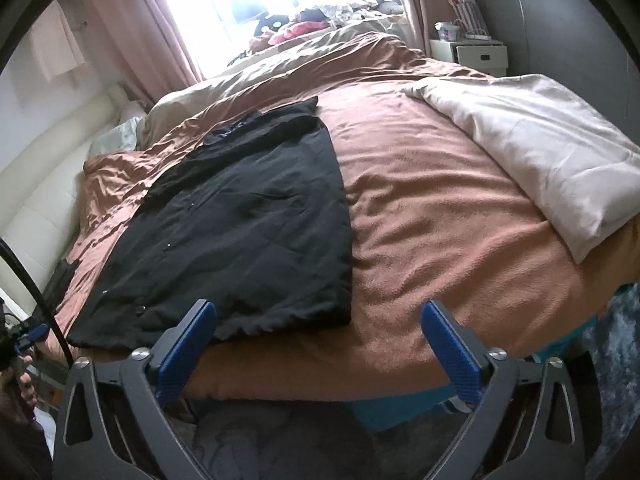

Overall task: Fold large clothes
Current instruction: 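Grasp the shirt hem with the right tool while the left tool grasps it too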

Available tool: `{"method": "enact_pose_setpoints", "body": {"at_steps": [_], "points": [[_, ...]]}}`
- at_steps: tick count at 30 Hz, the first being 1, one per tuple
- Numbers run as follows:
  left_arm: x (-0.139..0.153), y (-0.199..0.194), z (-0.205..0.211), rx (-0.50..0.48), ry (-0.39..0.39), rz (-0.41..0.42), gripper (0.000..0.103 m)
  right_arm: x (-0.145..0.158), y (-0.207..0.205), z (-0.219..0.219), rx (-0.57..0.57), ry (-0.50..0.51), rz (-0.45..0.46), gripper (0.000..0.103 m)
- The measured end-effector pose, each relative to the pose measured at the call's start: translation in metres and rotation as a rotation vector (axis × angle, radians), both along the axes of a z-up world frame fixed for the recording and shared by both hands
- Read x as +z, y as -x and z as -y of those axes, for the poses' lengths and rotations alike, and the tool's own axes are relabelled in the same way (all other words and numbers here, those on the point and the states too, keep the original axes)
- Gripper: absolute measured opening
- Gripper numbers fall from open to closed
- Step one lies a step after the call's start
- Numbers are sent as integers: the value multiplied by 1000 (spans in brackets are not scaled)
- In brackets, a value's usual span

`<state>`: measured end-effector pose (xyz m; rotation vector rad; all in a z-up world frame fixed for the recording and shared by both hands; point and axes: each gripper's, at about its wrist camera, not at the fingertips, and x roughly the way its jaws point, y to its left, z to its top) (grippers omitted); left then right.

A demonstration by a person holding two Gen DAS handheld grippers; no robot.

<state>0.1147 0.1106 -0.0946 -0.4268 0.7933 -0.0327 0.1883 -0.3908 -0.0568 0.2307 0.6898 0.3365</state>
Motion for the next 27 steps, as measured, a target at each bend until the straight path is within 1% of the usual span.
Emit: {"method": "enact_pose_setpoints", "body": {"at_steps": [1, 2, 3, 4, 5, 6, 7, 10, 14, 16, 18, 20, 21, 22, 25, 27], "points": [[-4, -4, 2, -8, 2, -7, 96, -3, -3, 1, 3, -5, -5, 87], [-7, -7, 3, -11, 2, -15, 94, -5, -8, 0, 5, -10, -16, 84], [-11, -11, 5, -12, -1, -26, 90, -7, -12, 0, 7, -15, -24, 77], [-17, -16, 6, -6, -8, -48, 84, -10, -15, 2, 10, -20, -33, 73], [-22, -21, 6, -2, -12, -66, 81, -14, -21, 2, 17, -29, -44, 72], [-28, -27, 6, -2, -8, -86, 73, -16, -24, 1, 23, -35, -50, 70], [-33, -31, 6, -6, 3, -99, 67, -19, -28, 1, 29, -40, -57, 66], [-46, -42, 7, -10, 17, -124, 62, -27, -40, -3, 51, -56, -84, 57], [-59, -56, 7, -26, 37, -160, 59, -38, -57, -7, 69, -96, -126, 53], [-63, -61, 6, -28, 33, -175, 56, -41, -64, -9, 77, -111, -134, 51], [-66, -66, 3, -23, 46, -178, 55, -42, -71, -12, 80, -114, -131, 51], [-69, -69, -4, -11, 72, -180, 51, -44, -78, -12, 82, -126, -133, 51], [-70, -71, -7, -4, 87, -182, 45, -44, -82, -11, 82, -139, -136, 50], [-72, -74, -11, 5, 110, -182, 41, -45, -86, -10, 79, -159, -141, 46], [-73, -76, -13, 2, 137, -182, 38, -52, -95, -6, 73, -211, -150, 38], [-73, -75, -10, -17, 140, -180, 37, -57, -97, -5, 69, -244, -155, 36]]}}
